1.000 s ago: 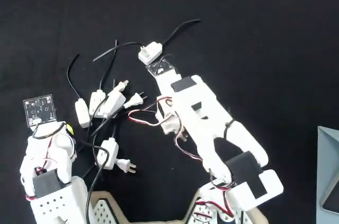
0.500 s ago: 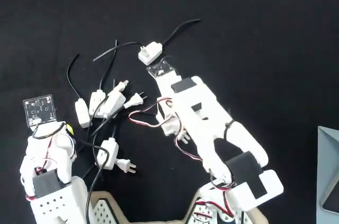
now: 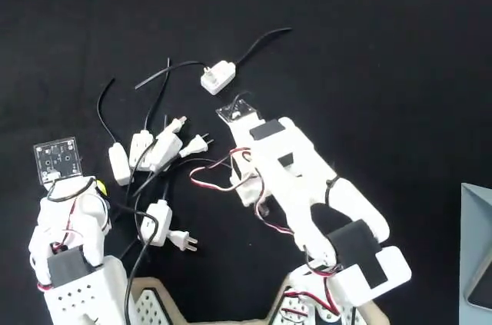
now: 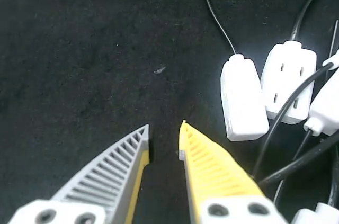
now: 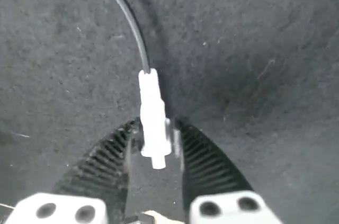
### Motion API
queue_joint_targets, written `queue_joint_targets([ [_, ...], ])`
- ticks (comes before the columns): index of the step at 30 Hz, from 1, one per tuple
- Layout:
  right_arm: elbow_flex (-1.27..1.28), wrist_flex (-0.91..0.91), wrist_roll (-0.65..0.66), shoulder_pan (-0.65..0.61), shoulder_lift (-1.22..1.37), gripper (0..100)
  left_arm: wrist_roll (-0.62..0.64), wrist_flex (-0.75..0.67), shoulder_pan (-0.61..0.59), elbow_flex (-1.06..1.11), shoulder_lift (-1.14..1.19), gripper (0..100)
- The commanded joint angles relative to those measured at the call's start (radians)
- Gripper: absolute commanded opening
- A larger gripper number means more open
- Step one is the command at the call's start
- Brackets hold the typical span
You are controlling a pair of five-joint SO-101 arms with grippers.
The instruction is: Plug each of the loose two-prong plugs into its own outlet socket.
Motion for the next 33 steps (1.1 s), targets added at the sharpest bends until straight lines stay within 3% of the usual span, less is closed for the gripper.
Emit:
queue_joint_targets([
  [1,-0.007,0.038,0.068,0.011,-0.010,1.1,0.000,-0.002,-0.002,-0.025,-0.006,11],
  [6,-0.094,0.187,0.074,0.009,-0.117,1.1,0.000,-0.005,-0.002,-0.025,-0.006,11],
  [12,-0.114,0.222,0.074,0.009,-0.478,1.1,0.005,-0.006,-0.001,-0.035,-0.006,11],
  [19,-0.065,0.120,-0.101,-0.063,-0.800,1.1,0.011,-0.063,-0.002,-0.096,-0.006,11],
  [25,0.033,-0.012,-0.187,-0.083,-0.877,1.1,0.170,-0.069,0.002,-0.229,-0.006,11],
  [28,0.065,-0.061,-0.218,-0.107,-0.898,1.1,0.198,-0.104,0.074,-0.259,-0.006,11],
  [33,0.108,-0.123,-0.269,-0.267,-0.969,1.1,0.198,-0.157,0.302,-0.240,-0.006,11],
])
